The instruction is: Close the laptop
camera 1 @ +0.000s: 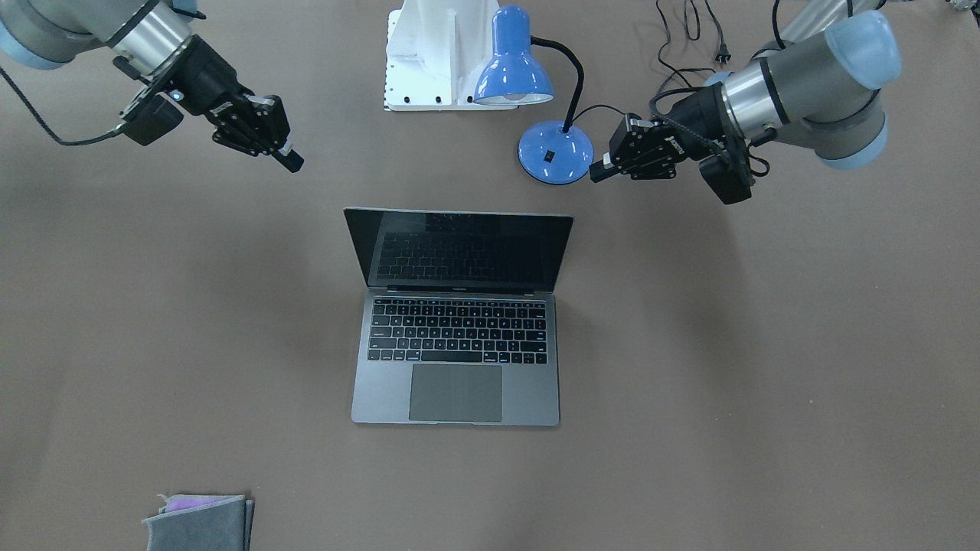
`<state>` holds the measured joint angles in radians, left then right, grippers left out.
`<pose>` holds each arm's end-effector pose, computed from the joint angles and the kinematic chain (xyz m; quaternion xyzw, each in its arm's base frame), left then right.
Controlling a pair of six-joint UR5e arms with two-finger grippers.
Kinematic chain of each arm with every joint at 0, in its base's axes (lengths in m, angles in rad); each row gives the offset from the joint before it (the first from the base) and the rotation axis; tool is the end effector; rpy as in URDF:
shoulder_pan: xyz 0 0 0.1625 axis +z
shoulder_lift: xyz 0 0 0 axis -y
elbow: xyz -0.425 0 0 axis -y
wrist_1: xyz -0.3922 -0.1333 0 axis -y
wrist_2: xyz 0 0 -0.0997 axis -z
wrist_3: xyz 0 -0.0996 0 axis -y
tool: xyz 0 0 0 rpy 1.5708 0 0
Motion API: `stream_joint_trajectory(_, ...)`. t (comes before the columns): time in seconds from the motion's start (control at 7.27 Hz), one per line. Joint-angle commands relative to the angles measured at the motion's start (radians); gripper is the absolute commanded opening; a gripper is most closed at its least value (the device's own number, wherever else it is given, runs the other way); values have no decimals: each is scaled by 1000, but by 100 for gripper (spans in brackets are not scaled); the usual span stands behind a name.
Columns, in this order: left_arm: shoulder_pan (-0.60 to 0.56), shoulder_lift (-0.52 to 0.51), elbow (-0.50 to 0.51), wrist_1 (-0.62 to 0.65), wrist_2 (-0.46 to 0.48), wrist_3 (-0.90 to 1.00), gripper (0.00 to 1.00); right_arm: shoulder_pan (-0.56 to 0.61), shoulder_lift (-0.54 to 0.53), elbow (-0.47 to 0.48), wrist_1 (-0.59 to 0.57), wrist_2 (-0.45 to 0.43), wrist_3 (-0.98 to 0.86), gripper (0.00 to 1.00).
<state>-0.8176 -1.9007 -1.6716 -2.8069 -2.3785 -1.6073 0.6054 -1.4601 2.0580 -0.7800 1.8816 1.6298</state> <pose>0.3335 -0.4454 0.2950 0.0148 0.7300 0.0087 0.6832 -0.3382 -0.3591 0.2832 0.0560 -0.6408 0.1540 0.7500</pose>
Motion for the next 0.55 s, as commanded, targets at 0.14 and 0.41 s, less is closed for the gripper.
stream_joint_trajectory(0.14, 67, -27, 10, 9, 91, -5, 0, -88, 200, -12, -218, -121, 24, 0)
stream_joint_trajectory(0.41, 69, -47, 38, 18, 94, -2, 0, -87, 210, -36, -223, -147, 13, 0)
